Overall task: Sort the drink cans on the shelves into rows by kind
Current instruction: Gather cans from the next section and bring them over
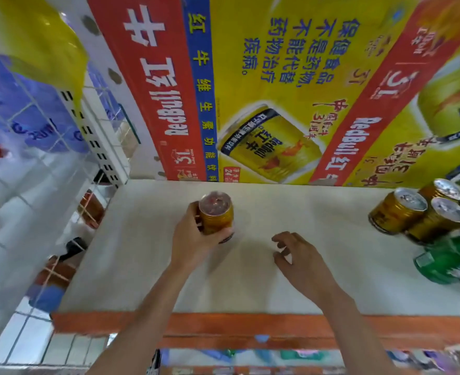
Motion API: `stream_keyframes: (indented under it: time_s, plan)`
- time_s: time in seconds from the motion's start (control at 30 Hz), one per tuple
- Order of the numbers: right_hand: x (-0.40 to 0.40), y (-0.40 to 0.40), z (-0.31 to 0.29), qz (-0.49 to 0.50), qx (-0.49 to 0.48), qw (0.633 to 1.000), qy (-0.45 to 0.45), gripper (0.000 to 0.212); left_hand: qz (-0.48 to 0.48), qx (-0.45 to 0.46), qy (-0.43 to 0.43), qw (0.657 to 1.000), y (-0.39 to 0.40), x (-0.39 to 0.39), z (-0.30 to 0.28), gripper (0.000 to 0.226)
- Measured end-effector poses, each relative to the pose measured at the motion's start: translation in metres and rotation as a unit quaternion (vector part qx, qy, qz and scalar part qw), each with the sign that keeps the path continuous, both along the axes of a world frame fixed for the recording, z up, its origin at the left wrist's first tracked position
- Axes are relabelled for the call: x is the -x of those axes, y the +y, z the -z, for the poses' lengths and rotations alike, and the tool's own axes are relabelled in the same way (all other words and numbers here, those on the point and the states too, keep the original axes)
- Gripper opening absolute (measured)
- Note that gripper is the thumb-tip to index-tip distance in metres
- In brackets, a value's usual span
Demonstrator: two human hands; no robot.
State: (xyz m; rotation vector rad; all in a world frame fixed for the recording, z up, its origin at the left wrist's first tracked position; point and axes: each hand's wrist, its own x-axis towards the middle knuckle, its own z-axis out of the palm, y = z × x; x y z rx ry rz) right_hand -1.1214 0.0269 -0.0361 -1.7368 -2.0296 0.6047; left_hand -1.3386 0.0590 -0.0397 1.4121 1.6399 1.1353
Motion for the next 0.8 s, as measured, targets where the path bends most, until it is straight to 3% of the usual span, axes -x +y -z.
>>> stream_keyframes:
  time_s: [0.17, 0.33, 0.5, 0.6, 0.7, 0.8]
  plan:
    - [-0.057, -0.032, -0.002, 0.108, -0.008, 0.994, 0.010, 0.033, 0.144, 0.016, 0.019, 0.989, -0.016, -0.077, 0.000, 0.065]
    - [-0.130, -0.060, -0.028, 0.207, -0.063, 0.976, 0.007, 0.037, 0.221, 0.014, 0.027, 0.975, -0.022, -0.161, -0.002, 0.064]
    - [-0.209, -0.072, -0.059, 0.276, -0.180, 0.941, -0.081, 0.036, 0.258, 0.022, -0.011, 0.966, -0.026, -0.243, -0.004, 0.062]
    - [-0.250, -0.064, -0.067, 0.267, -0.201, 0.933, -0.137, 0.048, 0.253, 0.016, -0.012, 0.967, -0.026, -0.287, -0.005, 0.064]
    - [-0.273, -0.051, -0.061, 0.210, -0.130, 0.953, -0.178, 0.059, 0.215, 0.001, -0.009, 0.977, -0.025, -0.316, -0.004, 0.071]
    - [-0.279, -0.049, -0.041, 0.182, -0.107, 0.964, -0.160, 0.062, 0.178, 0.001, 0.011, 0.984, -0.025, -0.329, 0.003, 0.075]
